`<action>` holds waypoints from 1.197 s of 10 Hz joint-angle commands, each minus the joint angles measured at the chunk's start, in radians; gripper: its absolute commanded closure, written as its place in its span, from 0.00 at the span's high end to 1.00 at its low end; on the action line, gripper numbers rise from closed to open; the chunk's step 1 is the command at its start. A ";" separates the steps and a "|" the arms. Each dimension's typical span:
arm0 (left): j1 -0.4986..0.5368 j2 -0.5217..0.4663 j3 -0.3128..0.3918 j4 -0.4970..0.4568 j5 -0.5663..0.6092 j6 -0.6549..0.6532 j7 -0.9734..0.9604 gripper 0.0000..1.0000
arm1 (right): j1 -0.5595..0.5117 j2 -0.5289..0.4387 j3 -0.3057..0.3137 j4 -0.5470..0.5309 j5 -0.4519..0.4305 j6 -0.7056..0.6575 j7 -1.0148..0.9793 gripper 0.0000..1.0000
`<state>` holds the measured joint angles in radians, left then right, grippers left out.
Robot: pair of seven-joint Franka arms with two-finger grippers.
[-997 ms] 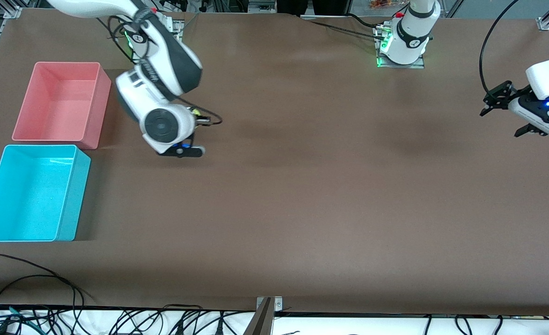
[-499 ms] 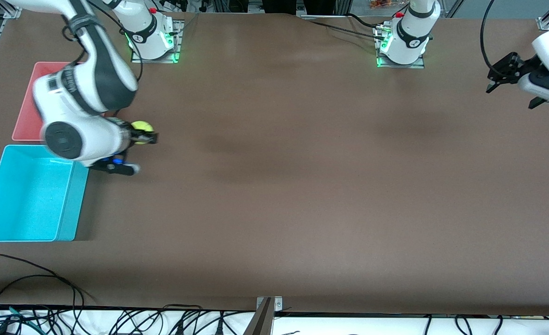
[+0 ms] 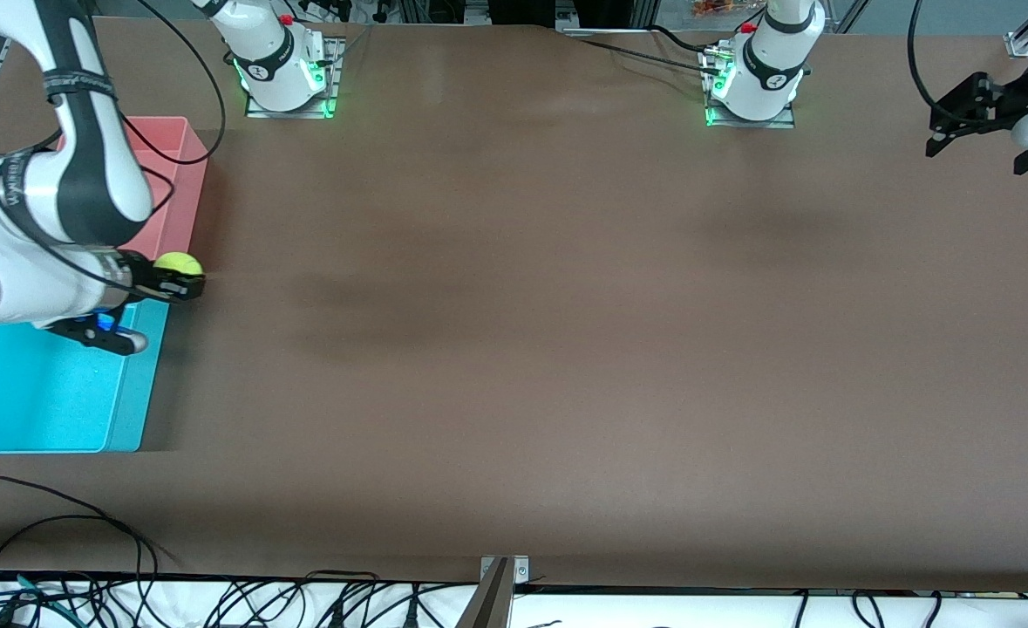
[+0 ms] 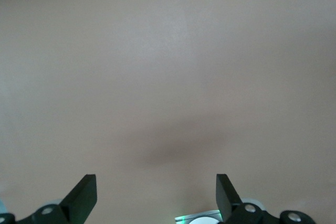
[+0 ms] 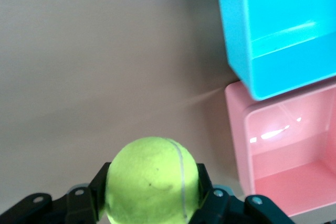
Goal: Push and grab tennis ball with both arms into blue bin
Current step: 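Lower the ball into the blue bin and open the right gripper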
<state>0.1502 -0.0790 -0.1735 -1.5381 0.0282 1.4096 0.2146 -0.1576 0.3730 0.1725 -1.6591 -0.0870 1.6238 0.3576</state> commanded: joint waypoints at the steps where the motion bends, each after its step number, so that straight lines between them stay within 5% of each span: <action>1: -0.075 0.024 0.017 -0.003 0.016 -0.009 -0.134 1.00 | -0.008 -0.011 -0.115 -0.011 0.056 0.025 -0.193 0.38; 4: -0.273 0.034 0.184 0.003 0.024 -0.011 -0.262 1.00 | -0.026 -0.008 -0.175 -0.047 0.101 0.092 -0.339 0.37; 12: -0.249 0.050 0.172 0.013 0.010 -0.049 -0.265 1.00 | -0.204 0.052 -0.179 -0.146 0.168 0.314 -0.744 0.36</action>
<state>-0.1175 -0.0430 -0.0173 -1.5446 0.0284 1.3763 -0.0375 -0.3191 0.4331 -0.0095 -1.7839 0.0627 1.9133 -0.2891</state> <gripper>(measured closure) 0.000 0.335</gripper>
